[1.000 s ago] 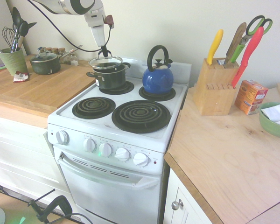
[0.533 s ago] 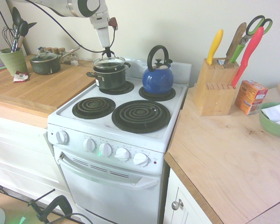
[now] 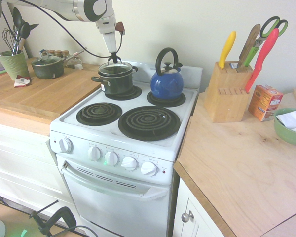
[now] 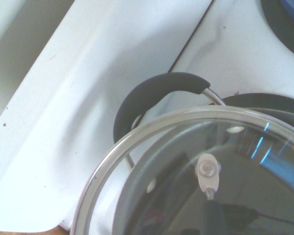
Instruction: Cover the lid of the pot
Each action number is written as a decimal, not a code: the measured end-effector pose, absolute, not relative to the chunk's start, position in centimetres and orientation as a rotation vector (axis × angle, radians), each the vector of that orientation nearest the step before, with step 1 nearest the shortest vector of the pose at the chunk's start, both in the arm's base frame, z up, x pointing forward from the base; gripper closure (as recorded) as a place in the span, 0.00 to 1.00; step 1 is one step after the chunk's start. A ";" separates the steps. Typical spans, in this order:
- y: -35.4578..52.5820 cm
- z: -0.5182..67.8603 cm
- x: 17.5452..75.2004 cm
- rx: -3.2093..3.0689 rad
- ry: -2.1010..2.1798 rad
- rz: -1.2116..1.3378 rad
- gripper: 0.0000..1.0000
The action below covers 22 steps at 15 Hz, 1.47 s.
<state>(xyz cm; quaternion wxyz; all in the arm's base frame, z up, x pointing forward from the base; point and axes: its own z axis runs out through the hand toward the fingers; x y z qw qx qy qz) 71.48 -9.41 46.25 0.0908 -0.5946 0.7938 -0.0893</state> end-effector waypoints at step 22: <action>-9.7 45.3 69.6 -1.783 2.356 -0.261 0.00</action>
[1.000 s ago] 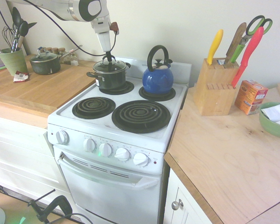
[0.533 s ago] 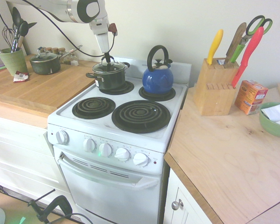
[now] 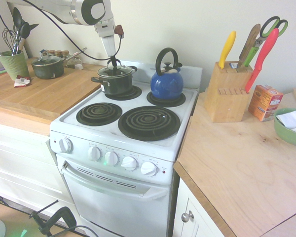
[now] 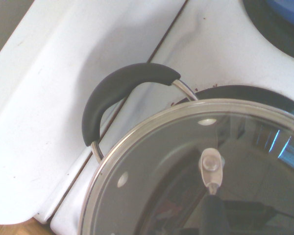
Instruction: Cover the lid of the pot
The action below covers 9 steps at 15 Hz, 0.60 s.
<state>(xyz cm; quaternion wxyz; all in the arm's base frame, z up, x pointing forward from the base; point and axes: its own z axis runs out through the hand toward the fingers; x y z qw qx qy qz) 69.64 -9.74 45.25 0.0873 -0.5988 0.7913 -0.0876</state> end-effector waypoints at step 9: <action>-7.7 49.5 67.5 -1.792 2.298 -0.295 0.00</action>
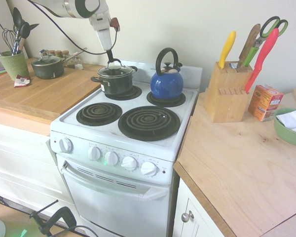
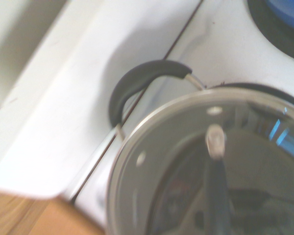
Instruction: Cover the lid of the pot
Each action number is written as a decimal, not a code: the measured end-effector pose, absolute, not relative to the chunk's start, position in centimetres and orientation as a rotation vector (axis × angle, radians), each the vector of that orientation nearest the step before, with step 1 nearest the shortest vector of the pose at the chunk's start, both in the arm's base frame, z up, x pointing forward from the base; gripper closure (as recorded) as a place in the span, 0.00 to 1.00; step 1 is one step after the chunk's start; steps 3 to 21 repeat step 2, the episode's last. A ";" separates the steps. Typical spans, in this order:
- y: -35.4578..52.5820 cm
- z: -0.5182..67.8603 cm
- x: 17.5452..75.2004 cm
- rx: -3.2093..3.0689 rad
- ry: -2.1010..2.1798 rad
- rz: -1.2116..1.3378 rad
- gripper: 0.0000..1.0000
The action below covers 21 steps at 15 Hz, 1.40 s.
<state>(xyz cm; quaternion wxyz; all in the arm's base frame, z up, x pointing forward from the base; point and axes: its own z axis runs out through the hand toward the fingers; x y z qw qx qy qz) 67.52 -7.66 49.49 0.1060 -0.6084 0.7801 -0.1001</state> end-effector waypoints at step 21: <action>-5.6 51.8 65.6 -1.826 2.247 -0.313 0.00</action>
